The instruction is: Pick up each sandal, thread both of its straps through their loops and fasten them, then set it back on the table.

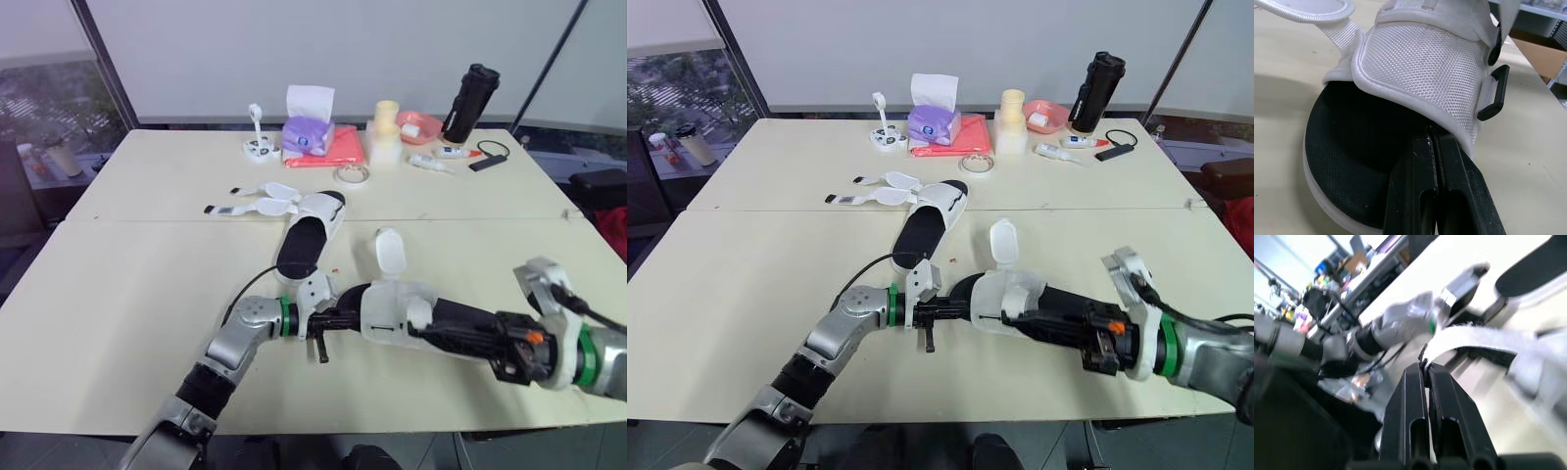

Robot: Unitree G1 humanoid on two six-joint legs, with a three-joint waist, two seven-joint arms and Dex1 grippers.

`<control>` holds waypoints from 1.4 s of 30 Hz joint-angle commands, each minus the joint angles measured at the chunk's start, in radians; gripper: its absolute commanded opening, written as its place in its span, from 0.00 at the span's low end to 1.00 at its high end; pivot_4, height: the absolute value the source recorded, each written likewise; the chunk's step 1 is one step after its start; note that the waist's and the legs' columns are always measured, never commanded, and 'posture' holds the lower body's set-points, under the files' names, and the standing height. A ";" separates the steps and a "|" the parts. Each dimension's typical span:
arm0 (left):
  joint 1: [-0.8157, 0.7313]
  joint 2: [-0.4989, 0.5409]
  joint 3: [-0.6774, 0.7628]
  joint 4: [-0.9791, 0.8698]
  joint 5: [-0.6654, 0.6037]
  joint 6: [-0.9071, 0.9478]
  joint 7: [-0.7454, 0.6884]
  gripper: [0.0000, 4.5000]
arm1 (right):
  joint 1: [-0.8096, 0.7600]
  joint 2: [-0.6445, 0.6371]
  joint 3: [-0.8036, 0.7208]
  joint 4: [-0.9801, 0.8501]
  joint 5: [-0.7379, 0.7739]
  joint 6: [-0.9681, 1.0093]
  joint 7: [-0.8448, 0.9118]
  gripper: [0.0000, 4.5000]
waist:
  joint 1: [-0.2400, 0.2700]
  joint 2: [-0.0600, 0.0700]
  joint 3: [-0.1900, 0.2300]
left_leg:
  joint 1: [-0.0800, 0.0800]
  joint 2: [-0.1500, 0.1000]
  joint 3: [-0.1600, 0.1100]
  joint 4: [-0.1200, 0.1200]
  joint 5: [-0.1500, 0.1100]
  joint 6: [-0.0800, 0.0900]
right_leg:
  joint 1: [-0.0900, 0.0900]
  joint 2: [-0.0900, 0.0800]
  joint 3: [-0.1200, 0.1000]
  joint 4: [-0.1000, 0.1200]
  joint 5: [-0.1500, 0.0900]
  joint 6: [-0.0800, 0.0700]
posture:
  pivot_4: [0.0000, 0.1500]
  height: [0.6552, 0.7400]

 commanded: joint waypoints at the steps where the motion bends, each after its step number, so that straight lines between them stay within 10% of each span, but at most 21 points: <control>1: 0.024 0.008 -0.032 0.053 0.052 0.023 0.010 0.00 | -0.082 0.065 0.026 0.124 0.025 0.006 -0.111 0.01 | -0.001 0.000 0.000 | 0.000 -0.001 0.000 0.000 0.000 0.001 | 0.000 -0.001 0.000 0.000 0.000 0.000 | 1.00 1.00; 6: 0.041 0.023 -0.022 0.029 0.049 0.034 0.022 0.00 | -0.152 0.158 0.044 0.248 0.019 0.026 -0.196 0.22 | -0.003 0.000 0.000 | 0.000 -0.003 0.001 -0.002 0.002 0.004 | -0.001 -0.006 -0.001 0.000 0.001 0.002 | 1.00 1.00; 13: 0.057 0.033 -0.019 0.007 0.045 0.046 0.031 0.00 | -0.236 0.144 -0.005 0.241 0.016 0.014 -0.268 0.99 | -0.007 0.001 -0.001 | -0.001 -0.003 0.001 -0.003 0.003 0.004 | -0.003 -0.006 -0.001 0.000 0.001 0.002 | 1.00 1.00; 31: 0.048 0.012 -0.019 0.029 0.049 0.034 0.048 0.00 | -0.520 0.039 0.329 0.486 -0.574 -0.077 -0.033 0.99 | -0.004 0.002 -0.001 | -0.002 -0.003 0.001 -0.003 0.003 0.005 | -0.005 -0.008 -0.001 0.001 0.001 0.002 | 1.00 1.00; 42: 0.066 0.018 -0.016 0.011 0.048 0.039 0.061 0.00 | -0.527 0.086 0.231 0.468 -0.522 0.026 0.011 0.02 | -0.004 0.002 -0.001 | -0.002 -0.003 0.001 -0.004 0.003 0.005 | -0.005 -0.008 -0.001 0.001 0.001 0.002 | 1.00 1.00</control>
